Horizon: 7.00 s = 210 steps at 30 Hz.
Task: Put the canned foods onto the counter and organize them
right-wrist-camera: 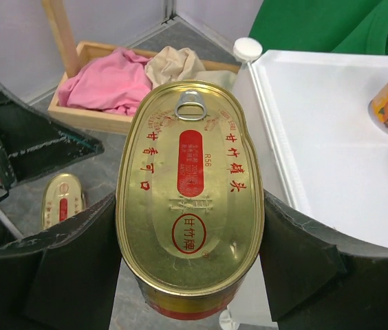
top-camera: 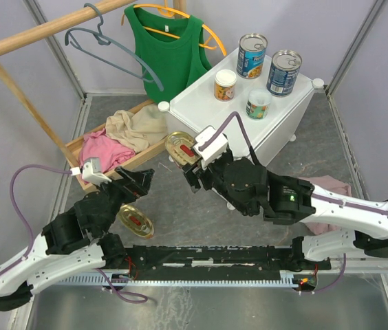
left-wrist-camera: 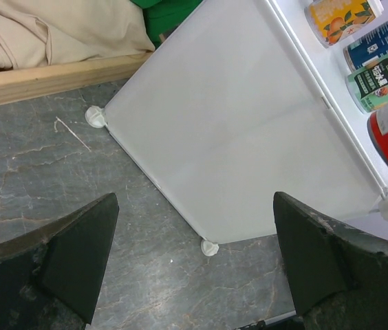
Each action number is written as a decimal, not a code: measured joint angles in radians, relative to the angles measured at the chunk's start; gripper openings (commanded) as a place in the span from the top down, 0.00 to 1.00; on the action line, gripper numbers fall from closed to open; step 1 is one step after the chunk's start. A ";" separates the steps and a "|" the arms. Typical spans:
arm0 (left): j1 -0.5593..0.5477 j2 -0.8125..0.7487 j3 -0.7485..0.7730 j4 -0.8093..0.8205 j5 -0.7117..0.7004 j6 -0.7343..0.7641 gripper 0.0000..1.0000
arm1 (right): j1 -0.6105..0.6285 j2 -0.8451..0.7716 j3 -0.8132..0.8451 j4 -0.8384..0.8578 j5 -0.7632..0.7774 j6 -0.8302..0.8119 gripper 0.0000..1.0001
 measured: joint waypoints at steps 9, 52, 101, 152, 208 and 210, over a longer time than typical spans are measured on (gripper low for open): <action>0.000 0.011 0.004 0.023 0.000 0.034 0.00 | -0.118 0.094 0.088 0.010 -0.008 -0.024 0.99; 0.000 0.167 0.018 0.142 0.027 0.110 0.00 | -0.636 0.322 0.155 0.135 -0.450 0.066 0.99; 0.000 0.201 0.020 0.172 0.034 0.113 0.00 | -0.717 0.289 0.055 0.193 -0.756 -0.045 0.99; 0.000 0.174 0.020 0.171 0.034 0.113 0.01 | -0.743 0.323 0.118 0.133 -0.850 -0.059 0.19; 0.000 0.090 0.001 0.137 -0.011 0.113 0.01 | -0.652 0.053 0.031 0.092 -0.805 -0.013 0.10; 0.000 0.085 0.002 0.121 -0.026 0.113 0.01 | -0.610 0.049 0.031 0.083 -0.785 -0.015 0.10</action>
